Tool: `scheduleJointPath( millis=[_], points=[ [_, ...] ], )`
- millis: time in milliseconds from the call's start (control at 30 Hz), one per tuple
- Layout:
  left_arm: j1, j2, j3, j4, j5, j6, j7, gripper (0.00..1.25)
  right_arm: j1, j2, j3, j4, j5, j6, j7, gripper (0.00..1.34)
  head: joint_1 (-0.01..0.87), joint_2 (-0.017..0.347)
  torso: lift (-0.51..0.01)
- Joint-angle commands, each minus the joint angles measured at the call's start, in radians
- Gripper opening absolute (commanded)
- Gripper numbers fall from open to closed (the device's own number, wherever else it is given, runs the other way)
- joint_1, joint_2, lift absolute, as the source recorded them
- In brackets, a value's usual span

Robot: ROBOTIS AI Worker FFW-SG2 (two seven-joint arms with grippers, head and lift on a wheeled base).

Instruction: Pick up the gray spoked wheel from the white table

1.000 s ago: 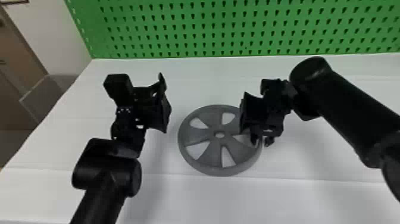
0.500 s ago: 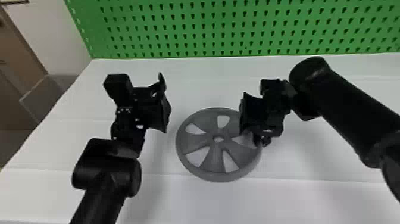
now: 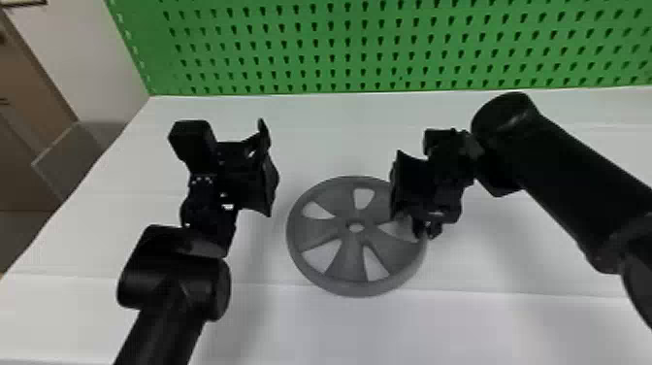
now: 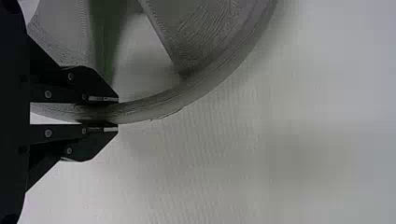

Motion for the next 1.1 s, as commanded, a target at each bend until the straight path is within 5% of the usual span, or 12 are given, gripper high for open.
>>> scheduleJointPath(
  millis=[0,1067],
  points=[
    [0.0,0.0,0.002,0.0,0.0,0.0,0.0,1.09,0.0,0.001,0.003,-0.007,0.0,0.0,0.0,0.18,0.779,0.149,-0.083],
    [0.017,0.005,0.015,-0.012,0.003,0.0,0.0,1.09,-0.015,0.001,-0.205,-0.309,0.13,0.25,-0.002,0.18,0.779,0.149,-0.083]
  ],
)
